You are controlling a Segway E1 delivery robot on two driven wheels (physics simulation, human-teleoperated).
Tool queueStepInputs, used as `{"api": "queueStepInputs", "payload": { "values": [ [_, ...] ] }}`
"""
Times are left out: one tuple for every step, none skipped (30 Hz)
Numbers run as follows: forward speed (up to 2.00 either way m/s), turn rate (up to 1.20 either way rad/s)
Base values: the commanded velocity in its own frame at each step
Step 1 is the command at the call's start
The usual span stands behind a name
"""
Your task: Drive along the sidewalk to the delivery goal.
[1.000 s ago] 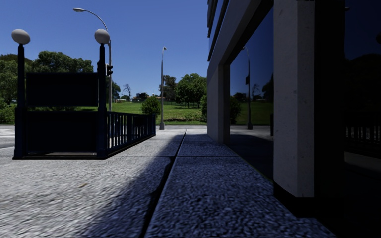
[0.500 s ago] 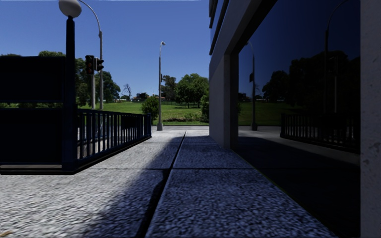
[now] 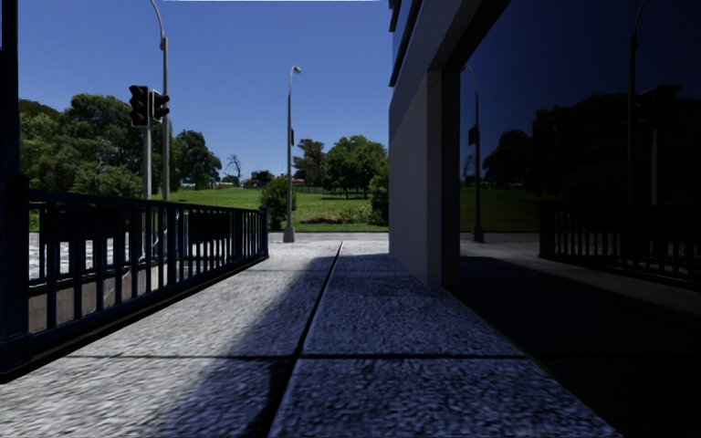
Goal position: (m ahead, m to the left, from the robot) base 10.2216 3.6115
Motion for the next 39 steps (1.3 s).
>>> {"api": "queueStepInputs", "payload": {
  "values": [
    [2.00,0.00],
    [2.00,0.00],
    [2.00,0.00],
    [2.00,0.00],
    [2.00,0.00],
    [2.00,0.00],
    [2.00,0.00],
    [2.00,0.00],
    [2.00,0.00],
    [2.00,0.00],
    [2.00,0.00],
    [2.00,0.00],
    [2.00,0.00],
    [2.00,0.00],
    [2.00,0.00],
    [2.00,0.00],
    [2.00,0.00],
    [2.00,0.00],
    [2.00,0.00],
    [2.00,0.00],
    [2.00,0.00],
    [2.00,0.00],
    [2.00,0.00],
    [2.00,0.00],
    [2.00,0.00],
    [2.00,0.00],
    [2.00,0.00],
    [2.00,0.00],
    [2.00,0.00],
    [2.00,0.00],
    [2.00,0.00],
    [2.00,0.00],
    [2.00,0.00],
    [2.00,0.00],
    [2.00,0.00],
    [2.00,0.00],
    [2.00,0.00],
    [2.00,0.00],
    [2.00,0.00]
  ]
}}
